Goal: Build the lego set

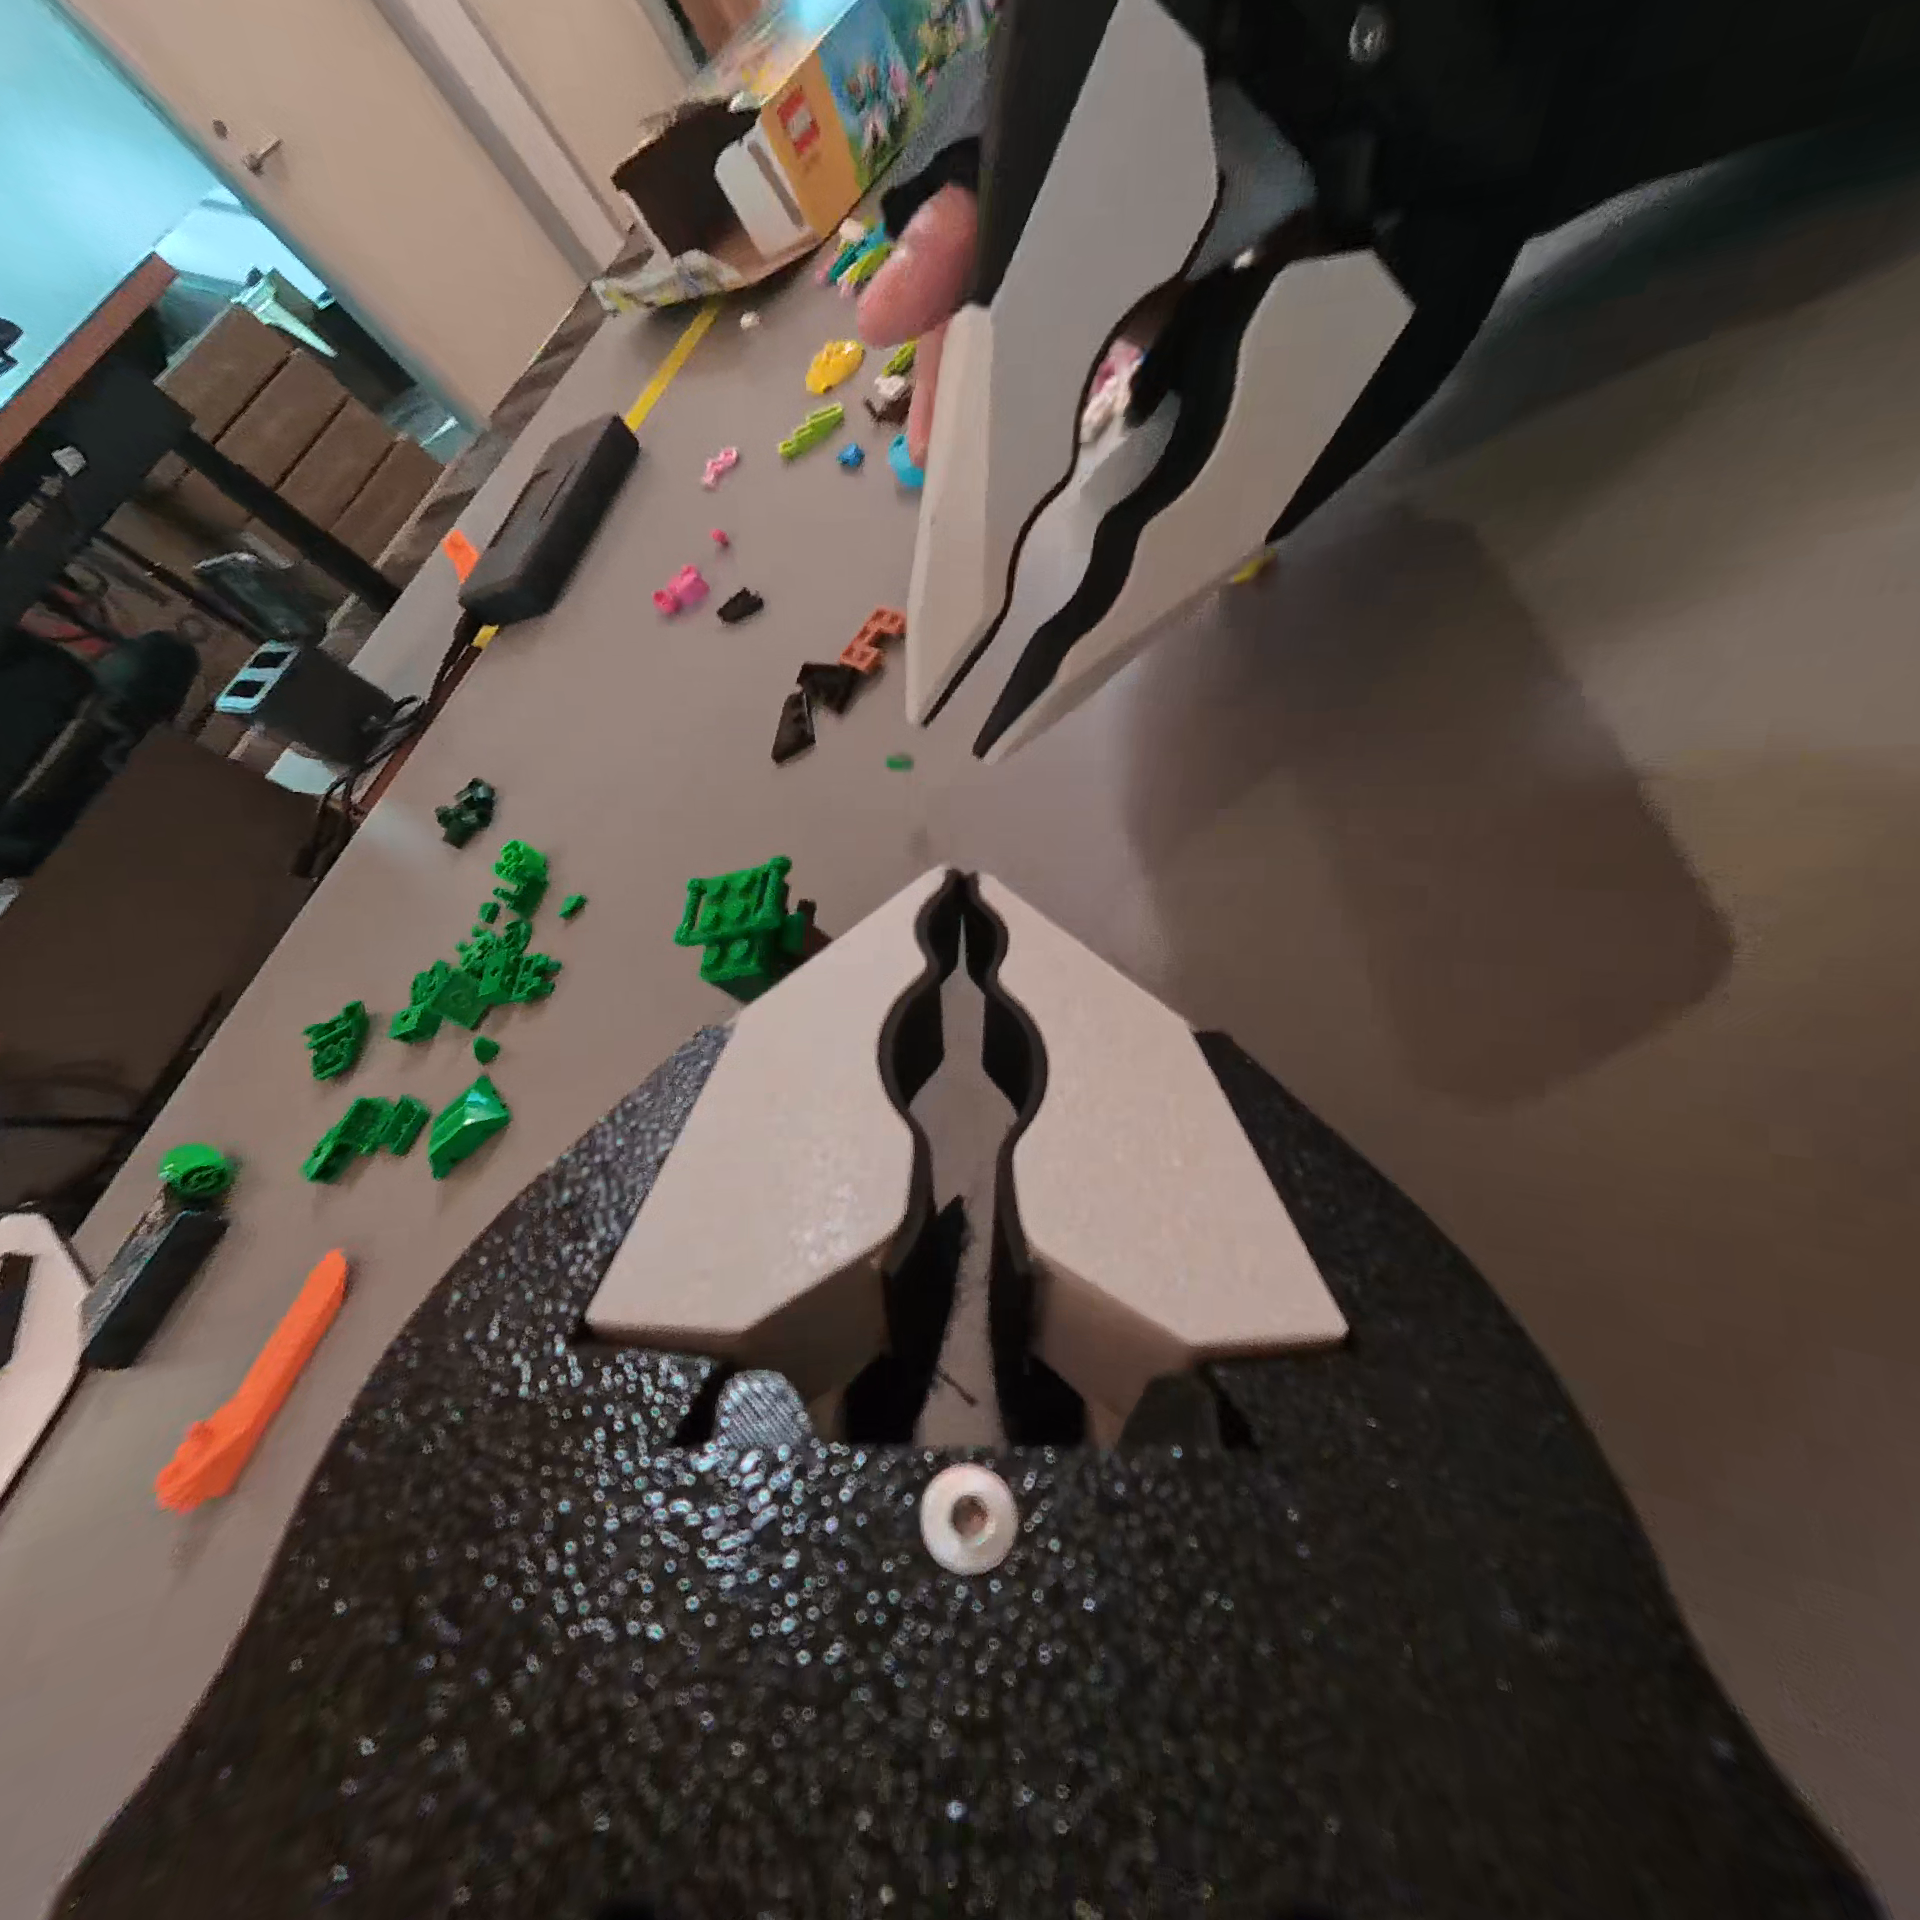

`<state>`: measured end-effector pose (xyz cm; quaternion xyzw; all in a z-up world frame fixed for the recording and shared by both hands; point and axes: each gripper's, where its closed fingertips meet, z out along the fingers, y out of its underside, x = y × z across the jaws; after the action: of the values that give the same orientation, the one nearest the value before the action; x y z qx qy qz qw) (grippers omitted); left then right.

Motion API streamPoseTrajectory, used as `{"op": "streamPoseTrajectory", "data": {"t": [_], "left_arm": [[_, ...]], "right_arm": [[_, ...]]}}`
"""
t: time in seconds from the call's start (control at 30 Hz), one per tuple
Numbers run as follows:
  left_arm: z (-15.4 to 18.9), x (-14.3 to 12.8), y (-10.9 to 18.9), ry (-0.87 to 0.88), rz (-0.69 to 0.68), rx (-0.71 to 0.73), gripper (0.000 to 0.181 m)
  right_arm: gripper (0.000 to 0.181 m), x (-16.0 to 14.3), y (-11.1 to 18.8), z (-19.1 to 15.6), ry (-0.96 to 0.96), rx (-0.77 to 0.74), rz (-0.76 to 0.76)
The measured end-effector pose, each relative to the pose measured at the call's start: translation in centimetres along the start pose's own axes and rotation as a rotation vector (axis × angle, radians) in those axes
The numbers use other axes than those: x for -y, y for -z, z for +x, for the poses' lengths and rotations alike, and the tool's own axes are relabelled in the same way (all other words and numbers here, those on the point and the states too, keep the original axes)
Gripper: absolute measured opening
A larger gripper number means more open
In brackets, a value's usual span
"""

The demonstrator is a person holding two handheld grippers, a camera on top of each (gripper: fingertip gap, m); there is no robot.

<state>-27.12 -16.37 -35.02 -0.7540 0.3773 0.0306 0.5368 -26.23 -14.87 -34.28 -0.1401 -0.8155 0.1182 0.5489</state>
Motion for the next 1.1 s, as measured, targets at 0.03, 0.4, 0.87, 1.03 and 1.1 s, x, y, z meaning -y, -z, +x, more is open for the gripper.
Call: {"op": "streamPoseTrajectory", "data": {"t": [0.03, 0.4, 0.87, 1.03, 1.1], "left_arm": [[-0.3, -0.1, 0.1, 0.0, -0.005, 0.015, 0.0], [-2.3, 1.0, 0.5, -0.105, 0.064, 0.239, 0.0], [-5.7, 1.0, 3.0, -0.043, 0.157, 0.42, 0.0], [-6.4, 0.8, 3.5, 0.002, 0.173, 0.435, 0.0], [-6.5, 0.8, 3.6, 0.0, 0.169, 0.443, 0.0]], "right_arm": [[0.008, -0.5, 0.1, 0.0, -0.023, 0.013, -0.02], [0.021, -9.2, 1.8, 0.6, -0.859, 0.151, -0.184], [0.016, -9.3, -1.7, -0.5, -1.067, 0.474, -0.325], [0.015, -10.4, -2.3, -0.2, -1.059, 0.451, -0.378], [0.015, -10.7, -2.5, 0.0, -1.066, 0.451, -0.37]]}}
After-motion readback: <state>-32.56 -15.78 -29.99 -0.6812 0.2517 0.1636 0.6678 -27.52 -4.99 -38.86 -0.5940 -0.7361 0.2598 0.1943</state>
